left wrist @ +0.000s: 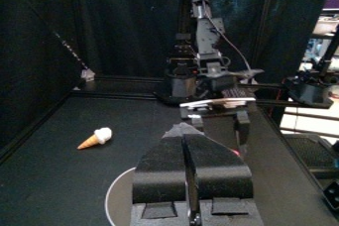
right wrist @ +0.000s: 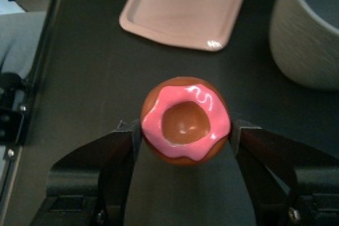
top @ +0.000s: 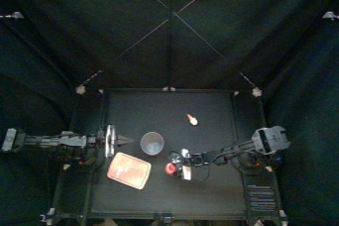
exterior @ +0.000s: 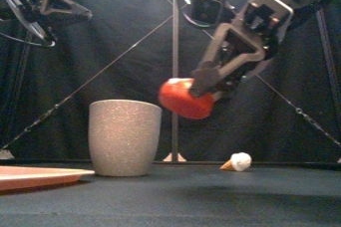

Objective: Pick the donut then place it on the pink plate
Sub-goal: Place donut on the pink plate

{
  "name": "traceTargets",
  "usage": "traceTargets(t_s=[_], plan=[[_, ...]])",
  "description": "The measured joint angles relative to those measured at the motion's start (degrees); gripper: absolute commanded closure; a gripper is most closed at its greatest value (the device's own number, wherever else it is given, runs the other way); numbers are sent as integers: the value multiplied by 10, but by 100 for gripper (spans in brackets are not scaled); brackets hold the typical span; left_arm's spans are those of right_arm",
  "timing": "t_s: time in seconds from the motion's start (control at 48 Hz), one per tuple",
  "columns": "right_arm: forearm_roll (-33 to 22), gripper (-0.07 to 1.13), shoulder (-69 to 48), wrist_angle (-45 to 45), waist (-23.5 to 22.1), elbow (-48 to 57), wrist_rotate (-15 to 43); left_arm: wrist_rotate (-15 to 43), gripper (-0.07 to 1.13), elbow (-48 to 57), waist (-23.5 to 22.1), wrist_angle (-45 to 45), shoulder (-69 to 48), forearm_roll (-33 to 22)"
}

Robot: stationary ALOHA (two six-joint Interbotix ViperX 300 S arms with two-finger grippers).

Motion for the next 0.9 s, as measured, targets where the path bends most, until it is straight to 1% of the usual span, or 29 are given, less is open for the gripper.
traceTargets(t_s=[0.292,0.417,0.583,0.729,0.812,0.896], plan=[[4,32,185,-11,4,-221,-3,0,108,7,7,0,0,0],[2,32,231,-11,4,-293,-1,0,108,9,7,0,0,0],[6,32,273,-11,-2,-344,0,-2,108,9,7,0,0,-1],[11,30,285,-11,-20,-363,0,-2,108,9,3,0,0,-9],[11,25,286,-8,-29,-370,0,-2,108,12,3,0,0,-11],[11,16,286,4,-33,-377,0,-2,108,15,2,0,0,-12]])
